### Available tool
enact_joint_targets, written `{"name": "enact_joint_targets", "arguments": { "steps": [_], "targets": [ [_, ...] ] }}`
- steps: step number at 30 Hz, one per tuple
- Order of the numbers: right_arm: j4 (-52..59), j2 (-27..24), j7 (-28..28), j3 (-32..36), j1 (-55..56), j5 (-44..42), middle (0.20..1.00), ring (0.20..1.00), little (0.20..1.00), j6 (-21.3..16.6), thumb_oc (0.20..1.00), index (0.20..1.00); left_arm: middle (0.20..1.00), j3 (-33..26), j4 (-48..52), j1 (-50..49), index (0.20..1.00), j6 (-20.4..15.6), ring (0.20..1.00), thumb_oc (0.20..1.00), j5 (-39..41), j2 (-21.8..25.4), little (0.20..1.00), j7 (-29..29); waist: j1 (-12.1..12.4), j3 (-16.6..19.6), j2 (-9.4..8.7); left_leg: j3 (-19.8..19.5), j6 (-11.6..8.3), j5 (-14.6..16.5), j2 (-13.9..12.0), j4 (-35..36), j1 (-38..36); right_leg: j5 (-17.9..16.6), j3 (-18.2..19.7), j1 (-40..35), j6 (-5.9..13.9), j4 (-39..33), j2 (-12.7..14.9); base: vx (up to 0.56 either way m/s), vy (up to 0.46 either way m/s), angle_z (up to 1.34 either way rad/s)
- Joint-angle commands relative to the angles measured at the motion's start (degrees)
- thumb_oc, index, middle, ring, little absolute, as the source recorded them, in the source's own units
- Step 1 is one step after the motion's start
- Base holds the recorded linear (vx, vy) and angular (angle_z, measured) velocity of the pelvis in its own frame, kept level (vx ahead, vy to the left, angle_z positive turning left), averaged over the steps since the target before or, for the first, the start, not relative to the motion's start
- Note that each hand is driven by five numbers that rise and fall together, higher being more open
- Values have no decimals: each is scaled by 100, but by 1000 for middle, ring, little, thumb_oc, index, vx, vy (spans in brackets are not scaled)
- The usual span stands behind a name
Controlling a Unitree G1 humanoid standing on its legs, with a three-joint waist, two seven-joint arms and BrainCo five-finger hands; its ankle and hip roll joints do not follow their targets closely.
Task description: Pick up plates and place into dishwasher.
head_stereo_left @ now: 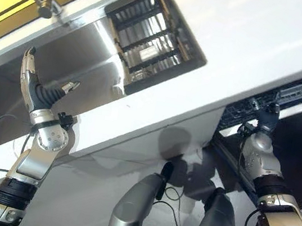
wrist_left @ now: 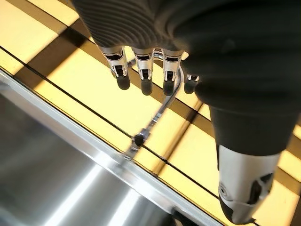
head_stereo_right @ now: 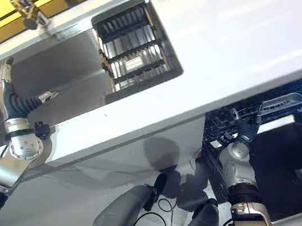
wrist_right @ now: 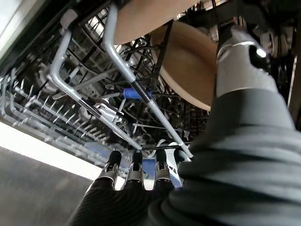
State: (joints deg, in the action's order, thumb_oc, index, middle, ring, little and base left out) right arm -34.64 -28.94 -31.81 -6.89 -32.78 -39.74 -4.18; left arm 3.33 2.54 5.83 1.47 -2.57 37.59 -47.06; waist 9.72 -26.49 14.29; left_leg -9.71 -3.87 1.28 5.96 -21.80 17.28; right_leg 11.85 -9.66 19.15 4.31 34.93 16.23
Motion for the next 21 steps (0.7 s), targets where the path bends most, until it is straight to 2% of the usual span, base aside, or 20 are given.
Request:
{"name": "enact_joint_targets", "arguments": {
  "steps": [1, 8, 14, 21],
  "targets": [
    [741, 561, 675, -736, -1810, 144, 1000, 1000, 1000, -713, 1000, 1000, 1000, -106, 106, -60, 1000, -153, 1000, 1000, -28, 553, 1000, 12, 402, 134, -348, 177, 614, 1266, 385, -1585, 600, -1363, 338, -314, 76, -1575, 97, -38, -11, 10],
    [503, 412, 588, -654, -2148, 112, 1000, 1000, 1000, -1018, 1000, 1000, 1000, -24, -21, 246, 1000, -250, 1000, 1000, 62, 735, 1000, -103, 375, -38, -357, 274, 689, 1253, 389, -1582, 804, -1488, 369, -60, 103, -1582, 165, -131, -33, 5],
    [579, 451, 28, -647, -1957, 364, 1000, 1000, 1000, -1038, 1000, 1000, 1000, -11, -25, 346, 1000, -309, 1000, 1000, 28, 775, 1000, -115, 271, -47, -460, 373, 738, 1273, 333, -1480, 709, -1608, 439, -166, 86, -1821, 121, -90, -39, 0],
    [804, 480, -1284, -504, -1353, 1176, 1000, 1000, 1000, -306, 1000, 1000, 1000, -5, -76, 421, 1000, -334, 1000, 1000, 38, 767, 1000, -109, 59, 79, -658, 495, 803, 1326, 224, -1247, 395, -1780, 595, -489, 73, -2233, 54, -91, -21, -8]
  ]
}}
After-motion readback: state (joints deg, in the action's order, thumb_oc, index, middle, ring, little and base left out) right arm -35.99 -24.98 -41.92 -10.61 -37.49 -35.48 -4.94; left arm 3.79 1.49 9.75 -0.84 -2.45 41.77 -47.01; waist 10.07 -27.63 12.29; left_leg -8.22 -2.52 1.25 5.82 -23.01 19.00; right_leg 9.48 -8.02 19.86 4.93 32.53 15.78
